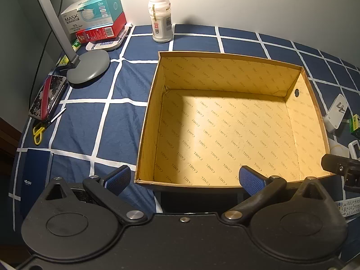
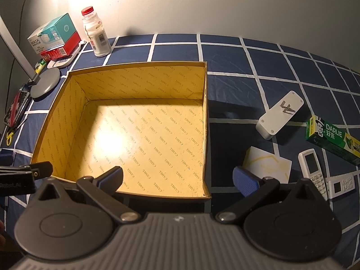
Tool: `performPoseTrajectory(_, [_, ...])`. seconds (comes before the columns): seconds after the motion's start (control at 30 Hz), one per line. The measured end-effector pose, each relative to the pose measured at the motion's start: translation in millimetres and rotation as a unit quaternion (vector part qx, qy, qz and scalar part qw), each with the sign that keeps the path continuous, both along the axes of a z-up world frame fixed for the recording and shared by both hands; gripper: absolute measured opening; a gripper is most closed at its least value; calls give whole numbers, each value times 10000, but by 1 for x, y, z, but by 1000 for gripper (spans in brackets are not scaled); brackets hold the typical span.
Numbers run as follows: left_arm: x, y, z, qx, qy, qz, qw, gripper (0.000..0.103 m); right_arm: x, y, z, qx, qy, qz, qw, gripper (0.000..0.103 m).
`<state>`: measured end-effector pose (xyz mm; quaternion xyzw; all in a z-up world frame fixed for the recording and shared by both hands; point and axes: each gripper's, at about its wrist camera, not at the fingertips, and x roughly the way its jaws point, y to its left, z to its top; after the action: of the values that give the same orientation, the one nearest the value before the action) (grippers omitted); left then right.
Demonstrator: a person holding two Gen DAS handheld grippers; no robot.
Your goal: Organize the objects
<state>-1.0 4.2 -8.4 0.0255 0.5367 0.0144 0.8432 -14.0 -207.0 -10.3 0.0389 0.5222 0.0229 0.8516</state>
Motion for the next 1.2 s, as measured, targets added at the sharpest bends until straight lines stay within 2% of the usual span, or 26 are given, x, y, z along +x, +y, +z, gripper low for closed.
performPoseTrajectory(1.2, [10,5,-5,58,95,-107,9999,103,12,6,-18,-63,245,84,9996,103])
